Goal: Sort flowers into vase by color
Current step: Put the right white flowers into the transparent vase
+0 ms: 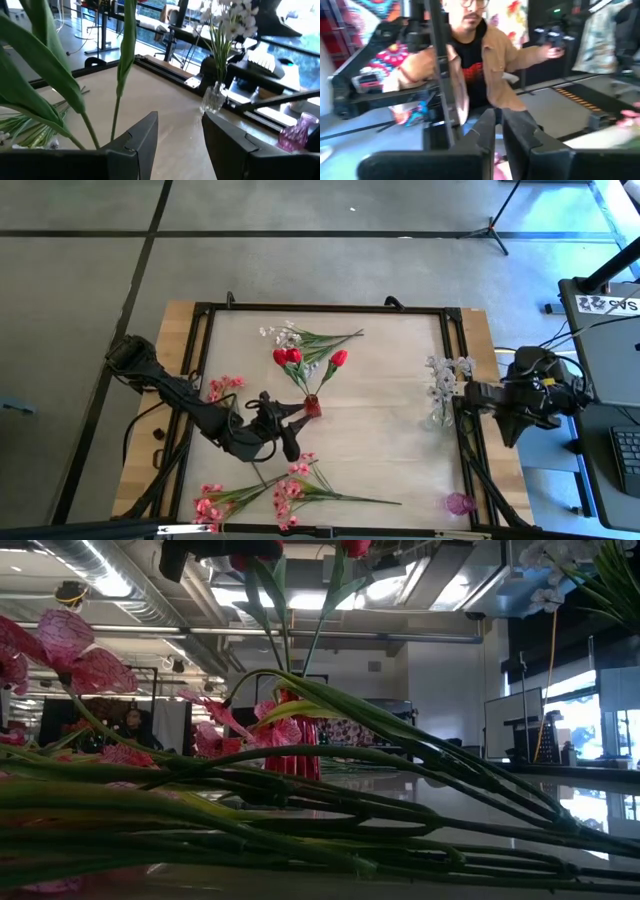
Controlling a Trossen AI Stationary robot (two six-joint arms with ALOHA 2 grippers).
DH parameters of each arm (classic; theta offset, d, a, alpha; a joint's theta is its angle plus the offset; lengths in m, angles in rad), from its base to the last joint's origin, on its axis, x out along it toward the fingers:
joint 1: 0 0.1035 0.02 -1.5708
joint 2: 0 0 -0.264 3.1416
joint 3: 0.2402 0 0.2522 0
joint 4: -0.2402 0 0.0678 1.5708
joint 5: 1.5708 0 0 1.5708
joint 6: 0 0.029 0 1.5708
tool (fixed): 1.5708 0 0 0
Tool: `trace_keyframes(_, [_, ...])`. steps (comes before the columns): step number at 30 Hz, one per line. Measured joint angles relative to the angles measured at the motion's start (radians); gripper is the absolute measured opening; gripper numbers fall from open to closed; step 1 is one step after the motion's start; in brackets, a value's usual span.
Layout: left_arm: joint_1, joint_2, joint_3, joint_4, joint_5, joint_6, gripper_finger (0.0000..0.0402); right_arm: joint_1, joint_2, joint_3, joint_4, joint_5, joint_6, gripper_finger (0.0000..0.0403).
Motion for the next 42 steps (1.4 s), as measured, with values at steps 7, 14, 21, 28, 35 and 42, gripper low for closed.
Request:
trace_keyframes(7, [0.0,0.0,0.0,0.007,-0.034,-0.077,0.0151,0.095,0.0,0.0,-0.006,0.172,0.131,0.0012])
trace_keyframes(14, [0.0,0.0,0.0,0.005,-0.034,-0.101,0.0151,0.096,0.006,0.0,-0.192,0.54,0.338,0.0038])
trace_keyframes(21, [0.0,0.0,0.0,-0.012,-0.045,-0.078,0.0151,0.096,0.006,0.0,-0.301,0.66,0.407,0.0108])
trace_keyframes(28, [0.0,0.0,0.0,-0.017,-0.045,-0.062,0.0151,0.095,0.01,0.038,-0.42,0.993,0.319,0.0162])
trace_keyframes(35, [0.0,0.0,0.0,-0.016,-0.045,-0.046,0.0151,0.095,0.028,0.043,-0.42,1.15,0.336,0.0182])
trace_keyframes(42, [0.0,0.0,0.0,-0.016,-0.047,-0.013,0.0151,0.095,0.11,0.042,-0.378,1.149,0.348,0.0224])
